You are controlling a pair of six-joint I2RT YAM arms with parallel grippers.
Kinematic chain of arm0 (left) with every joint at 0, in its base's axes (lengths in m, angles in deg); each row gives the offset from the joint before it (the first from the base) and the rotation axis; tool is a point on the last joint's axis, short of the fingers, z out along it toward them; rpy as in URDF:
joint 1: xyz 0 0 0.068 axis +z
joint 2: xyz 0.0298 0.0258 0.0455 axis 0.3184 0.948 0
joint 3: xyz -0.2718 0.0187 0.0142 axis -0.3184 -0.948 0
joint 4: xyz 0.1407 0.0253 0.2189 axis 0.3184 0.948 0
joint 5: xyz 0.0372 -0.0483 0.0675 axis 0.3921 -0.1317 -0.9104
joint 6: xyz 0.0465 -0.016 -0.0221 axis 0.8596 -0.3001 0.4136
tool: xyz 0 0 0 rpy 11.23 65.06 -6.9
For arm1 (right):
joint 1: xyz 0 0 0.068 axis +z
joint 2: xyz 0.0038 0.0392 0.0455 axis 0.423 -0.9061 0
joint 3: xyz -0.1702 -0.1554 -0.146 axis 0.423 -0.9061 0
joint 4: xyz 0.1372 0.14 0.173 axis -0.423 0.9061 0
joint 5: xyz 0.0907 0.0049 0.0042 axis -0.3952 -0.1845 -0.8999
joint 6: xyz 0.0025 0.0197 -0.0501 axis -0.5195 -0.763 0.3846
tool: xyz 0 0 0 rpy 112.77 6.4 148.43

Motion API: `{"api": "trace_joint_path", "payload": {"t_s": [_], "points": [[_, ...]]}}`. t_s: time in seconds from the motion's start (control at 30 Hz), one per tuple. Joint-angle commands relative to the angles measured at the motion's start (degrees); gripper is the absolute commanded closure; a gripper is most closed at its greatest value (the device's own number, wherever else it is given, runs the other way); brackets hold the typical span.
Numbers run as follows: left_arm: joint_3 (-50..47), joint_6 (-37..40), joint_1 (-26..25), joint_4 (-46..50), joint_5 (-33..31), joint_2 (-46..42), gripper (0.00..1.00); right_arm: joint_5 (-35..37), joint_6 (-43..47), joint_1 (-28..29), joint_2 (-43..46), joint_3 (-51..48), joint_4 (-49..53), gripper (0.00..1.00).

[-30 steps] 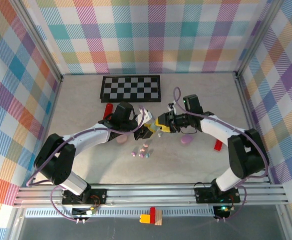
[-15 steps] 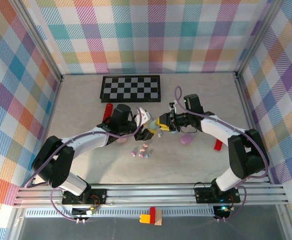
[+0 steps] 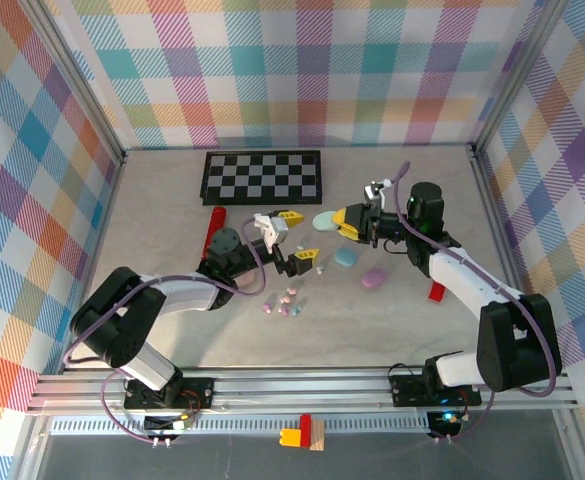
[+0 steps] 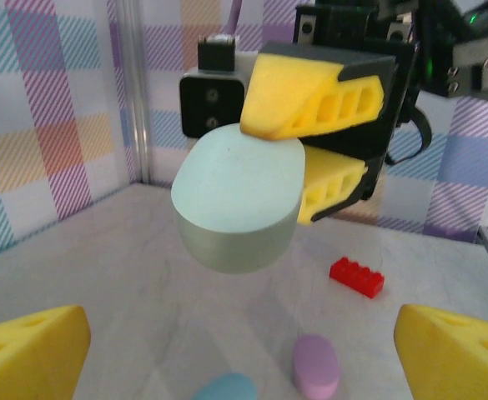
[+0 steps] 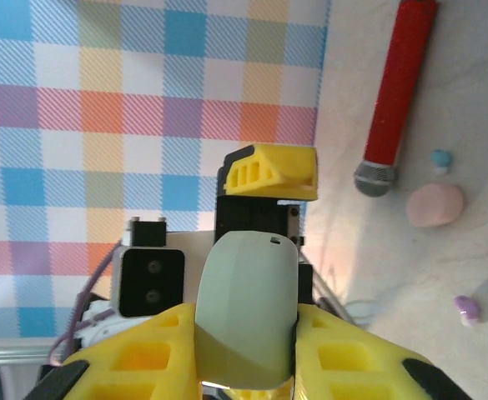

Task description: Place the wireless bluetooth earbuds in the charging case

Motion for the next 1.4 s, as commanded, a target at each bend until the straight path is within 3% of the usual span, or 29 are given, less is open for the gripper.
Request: {"api": "trace_joint_path", "payload": {"t_s": [0.0,0.17,0.27,0.63,0.77,0.83,1.07,1.37], "points": [[2.95,-2.80,-0.61,-10.56,4.09,1.92,0.07,-3.71,-13.10,-0.50,0.30,-1.68,-16.77,0.80],[5.78,-3.93,-0.70,-10.67,4.17,3.07,0.09,-1.62,-25.37,-0.60,-1.12,-4.62,-34.62,0.82],[7.61,-4.08,-1.10,-10.74,3.16,4.14,0.11,0.22,-29.16,-0.55,-1.80,-5.25,-39.68,0.82],[14.15,-1.96,-3.15,-10.83,4.14,7.40,0.19,1.61,-31.95,-0.52,-1.91,-4.48,-42.84,0.82],[15.39,-2.65,-3.47,-10.83,4.75,8.50,0.25,1.73,-32.40,-0.49,-1.70,-4.18,-43.69,0.82],[15.75,-3.26,-3.60,-10.84,4.98,8.64,0.33,1.70,-32.12,-0.54,-1.48,-4.10,-43.12,0.82],[17.29,-6.51,-3.66,-10.89,6.68,9.12,0.42,1.44,-31.49,-0.49,-1.63,-4.06,-42.82,0.82],[17.97,-7.28,-3.78,-10.93,7.02,9.40,0.47,1.39,-30.00,-0.49,-1.13,-4.52,-41.08,0.82]]}}
